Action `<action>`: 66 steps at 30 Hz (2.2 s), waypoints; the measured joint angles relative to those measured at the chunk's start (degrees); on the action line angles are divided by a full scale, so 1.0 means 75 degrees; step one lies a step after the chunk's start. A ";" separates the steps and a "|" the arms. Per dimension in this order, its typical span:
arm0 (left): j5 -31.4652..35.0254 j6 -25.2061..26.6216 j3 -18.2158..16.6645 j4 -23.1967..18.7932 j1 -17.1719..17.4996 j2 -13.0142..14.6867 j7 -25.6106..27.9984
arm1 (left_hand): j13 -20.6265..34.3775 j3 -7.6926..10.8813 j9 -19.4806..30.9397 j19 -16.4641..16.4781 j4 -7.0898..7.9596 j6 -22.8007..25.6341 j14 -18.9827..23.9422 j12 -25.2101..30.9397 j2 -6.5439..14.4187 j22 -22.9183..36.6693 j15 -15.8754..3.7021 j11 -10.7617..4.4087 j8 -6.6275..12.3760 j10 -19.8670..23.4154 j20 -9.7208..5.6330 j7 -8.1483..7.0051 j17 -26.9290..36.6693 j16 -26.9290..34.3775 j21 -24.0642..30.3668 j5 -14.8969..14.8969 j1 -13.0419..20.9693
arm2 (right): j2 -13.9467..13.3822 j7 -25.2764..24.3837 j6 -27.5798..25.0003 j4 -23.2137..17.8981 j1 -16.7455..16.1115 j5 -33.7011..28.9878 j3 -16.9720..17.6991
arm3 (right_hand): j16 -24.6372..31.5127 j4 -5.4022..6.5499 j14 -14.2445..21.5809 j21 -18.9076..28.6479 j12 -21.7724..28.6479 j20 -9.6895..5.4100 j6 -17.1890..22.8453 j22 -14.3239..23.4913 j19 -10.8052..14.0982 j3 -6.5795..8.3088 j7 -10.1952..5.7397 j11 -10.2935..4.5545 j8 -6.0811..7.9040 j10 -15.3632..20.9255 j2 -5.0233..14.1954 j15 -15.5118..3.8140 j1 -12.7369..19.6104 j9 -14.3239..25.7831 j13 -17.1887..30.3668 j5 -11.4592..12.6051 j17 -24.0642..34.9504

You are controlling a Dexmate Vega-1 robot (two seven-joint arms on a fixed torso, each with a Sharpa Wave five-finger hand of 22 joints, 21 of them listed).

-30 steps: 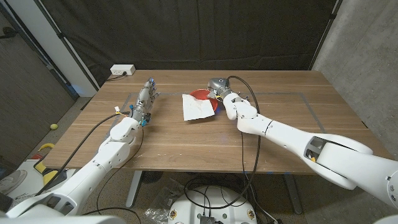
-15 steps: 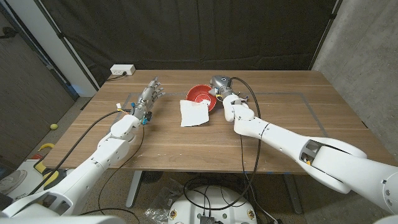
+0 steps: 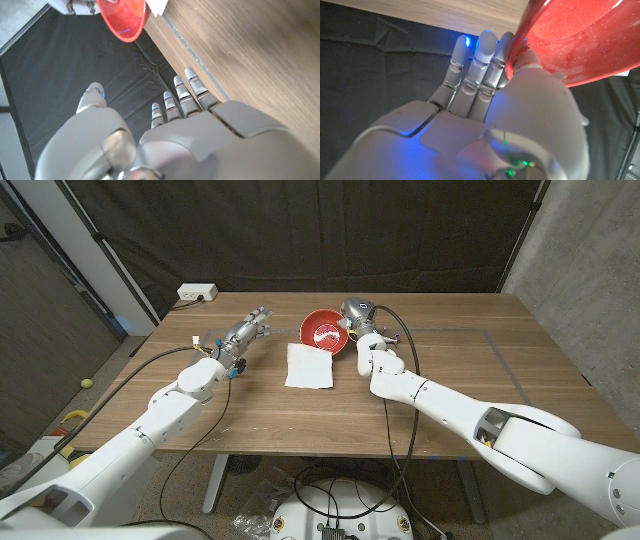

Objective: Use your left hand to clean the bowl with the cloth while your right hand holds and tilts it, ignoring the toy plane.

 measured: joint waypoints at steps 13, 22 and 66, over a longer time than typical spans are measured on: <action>0.1969 0.1396 0.0474 -0.1351 -0.0005 0.0795 0.0721 | 0.0035 -0.0096 0.0003 -0.0334 -0.0197 0.0410 -0.0416 -0.0147 -0.0351 0.0007 0.0028 -0.0133 0.0029 0.0074 0.0192 -0.0031 0.0094 -0.0153 0.0015 0.0000 0.0626 | 0.0203 -0.1078 0.0012 0.0111 -0.0174 0.0321 0.0226 | 0.0000 0.0003 0.0040 0.0101 -0.0010 -0.0039 0.0056 -0.0213 0.0042 -0.0003 0.0027 0.0038 -0.0100 0.0037 -0.0003 0.0040 0.0080 -0.0003 0.0000 0.0082 0.0176; 0.3339 0.2168 0.0875 -0.2016 -0.0152 0.1112 0.0767 | 0.0072 -0.0186 0.0003 -0.0484 -0.0217 0.0898 -0.0377 0.0003 -0.0451 0.0003 0.0000 -0.0136 0.0173 0.0554 0.0233 0.0189 0.0179 -0.0137 -0.0016 0.0000 0.0908 | 0.0322 -0.1818 0.0150 0.0152 -0.0314 0.0553 0.0424 | 0.0088 0.0023 0.0056 0.0215 -0.0073 -0.0014 0.0123 -0.0392 0.0069 -0.0023 0.0068 0.0035 -0.0193 0.0118 -0.0003 0.0056 0.0080 -0.0028 0.0003 0.0198 0.0407; 0.5138 0.1752 0.2025 -0.1466 -0.1022 0.0687 -0.0460 | 0.0000 -0.0903 0.0039 -0.0468 0.0393 0.1741 0.0186 -0.0421 -0.0311 -0.0138 -0.0001 -0.0080 -0.0431 0.1162 0.0441 0.0110 0.0412 -0.0583 0.0560 -0.0079 0.2387 | -0.0010 -0.2768 0.1070 -0.0541 -0.0806 0.0580 0.0776 | -0.0009 0.0054 0.0080 0.0326 -0.0245 -0.0013 0.0192 -0.0535 0.0067 -0.0055 0.0078 0.0037 -0.0335 0.0201 -0.0013 0.0073 0.0129 0.0071 0.0176 0.0258 0.0880</action>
